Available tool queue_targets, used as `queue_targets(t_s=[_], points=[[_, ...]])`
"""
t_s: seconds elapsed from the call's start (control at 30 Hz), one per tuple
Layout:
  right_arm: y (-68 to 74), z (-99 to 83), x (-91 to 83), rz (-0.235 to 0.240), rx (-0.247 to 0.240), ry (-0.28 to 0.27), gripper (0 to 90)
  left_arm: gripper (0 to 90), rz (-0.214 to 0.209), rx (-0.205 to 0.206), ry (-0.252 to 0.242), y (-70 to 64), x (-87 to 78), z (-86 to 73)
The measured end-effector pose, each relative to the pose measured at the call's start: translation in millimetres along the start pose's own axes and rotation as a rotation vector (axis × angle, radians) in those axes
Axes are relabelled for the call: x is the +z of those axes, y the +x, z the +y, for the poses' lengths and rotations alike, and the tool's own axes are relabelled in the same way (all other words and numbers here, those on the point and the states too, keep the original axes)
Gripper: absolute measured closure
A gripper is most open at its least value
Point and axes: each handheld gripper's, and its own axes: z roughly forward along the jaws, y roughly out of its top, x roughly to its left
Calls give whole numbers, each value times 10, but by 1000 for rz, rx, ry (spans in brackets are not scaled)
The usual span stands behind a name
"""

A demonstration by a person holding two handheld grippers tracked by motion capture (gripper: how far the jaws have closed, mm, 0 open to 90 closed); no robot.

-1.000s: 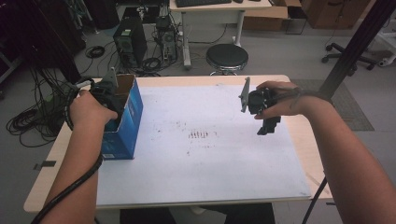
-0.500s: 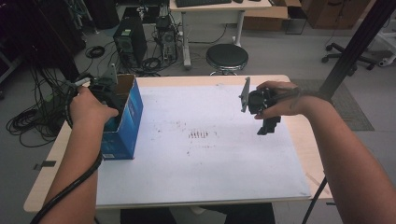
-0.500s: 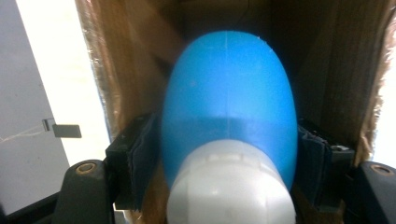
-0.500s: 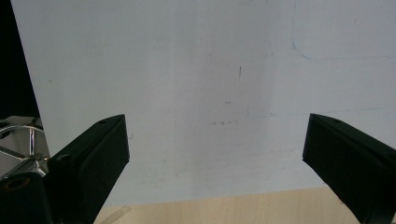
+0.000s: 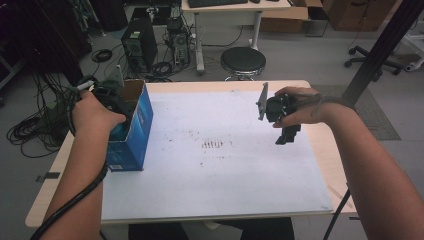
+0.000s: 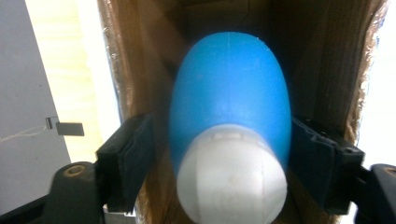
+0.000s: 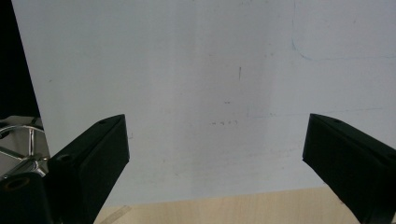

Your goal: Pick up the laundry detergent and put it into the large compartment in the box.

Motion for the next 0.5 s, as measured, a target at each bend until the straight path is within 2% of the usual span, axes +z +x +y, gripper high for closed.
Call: queue_targets(t_s=[0.13, 0.5], points=[[1, -7, -1, 1, 3, 1, 70, 206, -9, -7, -12, 19, -16, -18], [1, 11, -12, -1, -1, 1, 70, 94, 13, 18, -23, 13, -68, -36]])
